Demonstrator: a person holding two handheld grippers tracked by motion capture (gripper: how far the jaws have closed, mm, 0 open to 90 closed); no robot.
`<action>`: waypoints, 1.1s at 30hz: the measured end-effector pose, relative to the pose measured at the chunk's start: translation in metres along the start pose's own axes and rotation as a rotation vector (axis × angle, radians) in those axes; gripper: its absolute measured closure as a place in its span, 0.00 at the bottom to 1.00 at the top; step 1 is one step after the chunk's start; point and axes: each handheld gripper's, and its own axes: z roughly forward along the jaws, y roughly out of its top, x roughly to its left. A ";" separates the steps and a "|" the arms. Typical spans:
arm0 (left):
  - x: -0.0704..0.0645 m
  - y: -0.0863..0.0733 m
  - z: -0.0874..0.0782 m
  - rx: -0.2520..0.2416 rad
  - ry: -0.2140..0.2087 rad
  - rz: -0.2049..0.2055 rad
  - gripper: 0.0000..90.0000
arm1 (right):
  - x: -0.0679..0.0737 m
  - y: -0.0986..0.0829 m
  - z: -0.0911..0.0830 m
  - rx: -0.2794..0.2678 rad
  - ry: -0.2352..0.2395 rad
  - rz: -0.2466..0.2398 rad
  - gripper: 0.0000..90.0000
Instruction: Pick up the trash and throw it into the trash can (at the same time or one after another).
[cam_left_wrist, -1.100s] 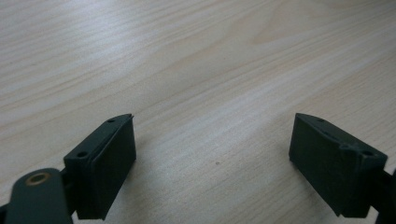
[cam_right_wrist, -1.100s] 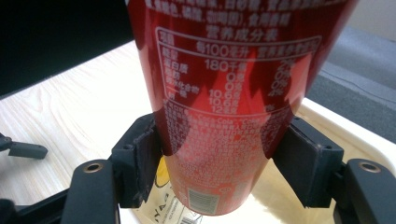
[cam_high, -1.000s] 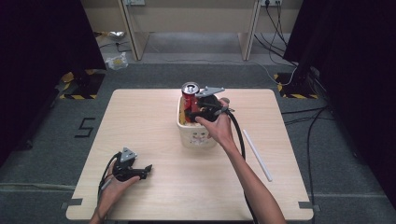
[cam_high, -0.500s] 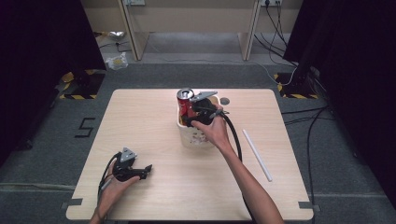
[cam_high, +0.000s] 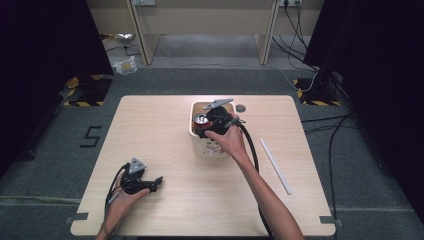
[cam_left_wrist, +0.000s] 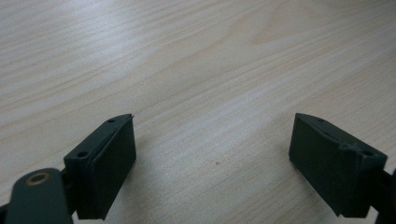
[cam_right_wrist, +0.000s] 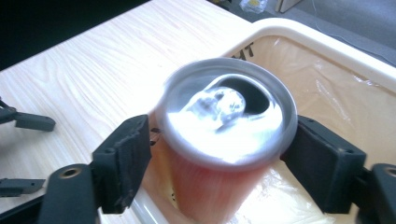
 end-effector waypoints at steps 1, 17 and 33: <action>0.000 0.000 0.000 0.000 0.000 0.000 0.15 | -0.001 0.001 -0.006 -0.020 0.010 -0.003 0.21; 0.000 0.000 0.000 0.000 0.000 0.000 0.15 | -0.024 0.000 -0.052 -0.109 -0.062 0.038 0.20; 0.000 0.000 0.000 0.000 0.000 0.000 0.15 | -0.050 -0.025 -0.099 -0.131 -0.136 0.055 0.21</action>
